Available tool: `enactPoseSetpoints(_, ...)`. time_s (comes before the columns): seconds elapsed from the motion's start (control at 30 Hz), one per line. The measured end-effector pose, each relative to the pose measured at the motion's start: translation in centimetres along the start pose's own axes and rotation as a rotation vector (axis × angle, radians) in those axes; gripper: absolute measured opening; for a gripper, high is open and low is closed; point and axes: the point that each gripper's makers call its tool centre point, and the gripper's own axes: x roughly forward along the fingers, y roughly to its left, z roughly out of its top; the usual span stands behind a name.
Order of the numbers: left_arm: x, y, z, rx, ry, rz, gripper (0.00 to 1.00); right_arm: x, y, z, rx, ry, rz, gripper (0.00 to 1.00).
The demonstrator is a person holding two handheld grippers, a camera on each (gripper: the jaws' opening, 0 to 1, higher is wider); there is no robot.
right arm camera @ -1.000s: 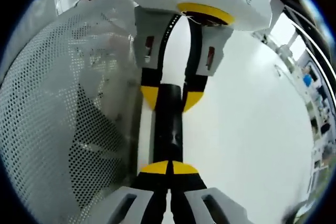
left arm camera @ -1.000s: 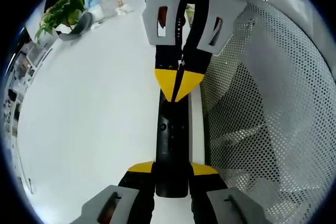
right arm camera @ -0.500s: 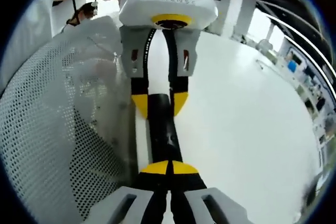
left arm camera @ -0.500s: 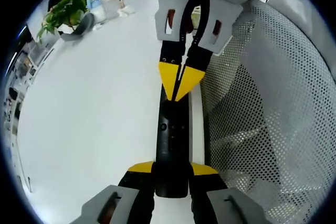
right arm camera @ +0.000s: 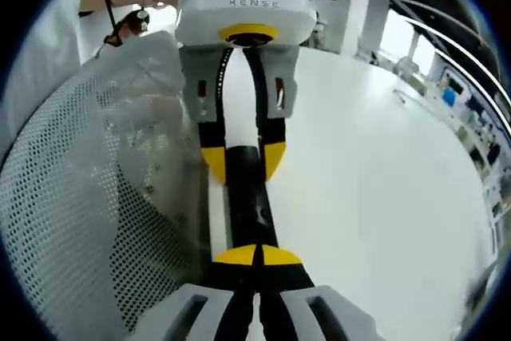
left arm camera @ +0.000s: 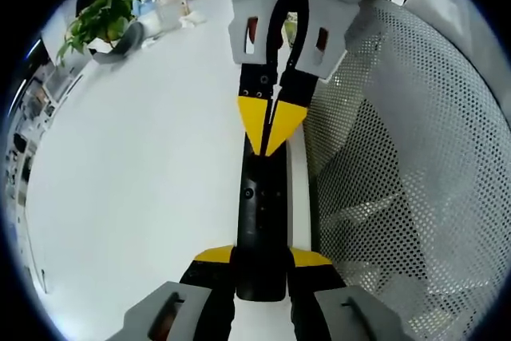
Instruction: Press the specified remote control buttons in sequence, fully releasing each button before pressing the next.
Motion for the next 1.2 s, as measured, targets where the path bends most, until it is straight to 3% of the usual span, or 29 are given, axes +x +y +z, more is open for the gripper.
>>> enactPoseSetpoints(0.37,-0.02,-0.02,0.05,0.000,-0.003,0.000,0.24,0.51,0.26,0.33,-0.067,0.036,0.010,0.00)
enactPoseSetpoints(0.87,-0.06,0.06,0.02,0.004,-0.003,-0.005,0.24,0.70,0.13,0.38,-0.077,0.088,0.013,0.00)
enactPoseSetpoints(1.2,-0.04,0.13,0.02,0.003,-0.004,-0.003,0.24,0.57,-0.06,0.30,0.000,0.005,-0.013,0.00)
